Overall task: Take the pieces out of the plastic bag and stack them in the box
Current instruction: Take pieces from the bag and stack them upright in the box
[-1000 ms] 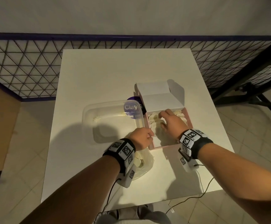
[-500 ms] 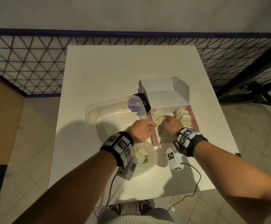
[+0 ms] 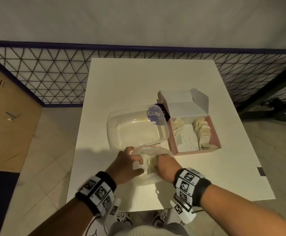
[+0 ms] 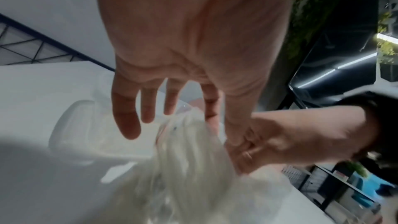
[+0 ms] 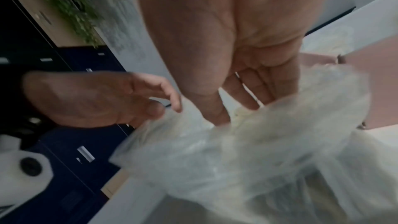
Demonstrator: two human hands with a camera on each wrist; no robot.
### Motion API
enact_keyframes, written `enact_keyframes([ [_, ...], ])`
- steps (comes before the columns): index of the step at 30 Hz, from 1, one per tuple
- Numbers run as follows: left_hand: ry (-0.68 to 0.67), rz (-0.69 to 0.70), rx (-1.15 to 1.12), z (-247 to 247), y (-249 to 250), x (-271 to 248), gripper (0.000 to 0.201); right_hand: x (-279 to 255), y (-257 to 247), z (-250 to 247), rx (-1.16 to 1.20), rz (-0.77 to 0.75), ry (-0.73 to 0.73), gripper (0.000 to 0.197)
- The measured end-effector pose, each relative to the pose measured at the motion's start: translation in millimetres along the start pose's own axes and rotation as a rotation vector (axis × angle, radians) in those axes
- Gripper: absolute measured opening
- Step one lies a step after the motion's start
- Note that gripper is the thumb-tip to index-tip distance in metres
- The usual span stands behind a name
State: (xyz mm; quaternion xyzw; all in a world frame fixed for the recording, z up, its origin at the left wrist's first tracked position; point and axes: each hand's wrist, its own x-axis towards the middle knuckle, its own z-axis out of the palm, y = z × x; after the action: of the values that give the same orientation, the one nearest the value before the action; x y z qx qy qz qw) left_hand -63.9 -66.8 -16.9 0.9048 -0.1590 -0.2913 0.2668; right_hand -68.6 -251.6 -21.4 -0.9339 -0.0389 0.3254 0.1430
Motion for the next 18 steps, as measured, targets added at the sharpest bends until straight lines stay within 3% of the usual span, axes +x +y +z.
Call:
enact_keyframes([
  [2, 0.041, 0.033, -0.036, 12.2, 0.7, 1.6, 0.044, 13.6, -7.1, 15.9, -0.05, 0.075, -0.027, 0.044],
  [5, -0.003, -0.077, -0.03, 16.8, 1.2, 8.9, 0.068, 27.3, -16.4, 32.3, -0.14, 0.155, -0.018, 0.066],
  [9, -0.064, -0.129, 0.06, 20.4, 4.9, 15.6, 0.066, 30.6, -32.9, 44.1, -0.186, 0.186, 0.05, 0.064],
  [14, -0.064, -0.117, 0.101, 25.7, -3.3, 14.6, 0.07, 39.5, -39.0, 67.1, -0.156, 0.264, 0.017, 0.074],
  [18, -0.022, -0.096, 0.073, 26.5, -9.6, 10.0, 0.073, 42.2, -26.6, 69.3, -0.211, 0.177, 0.037, 0.063],
])
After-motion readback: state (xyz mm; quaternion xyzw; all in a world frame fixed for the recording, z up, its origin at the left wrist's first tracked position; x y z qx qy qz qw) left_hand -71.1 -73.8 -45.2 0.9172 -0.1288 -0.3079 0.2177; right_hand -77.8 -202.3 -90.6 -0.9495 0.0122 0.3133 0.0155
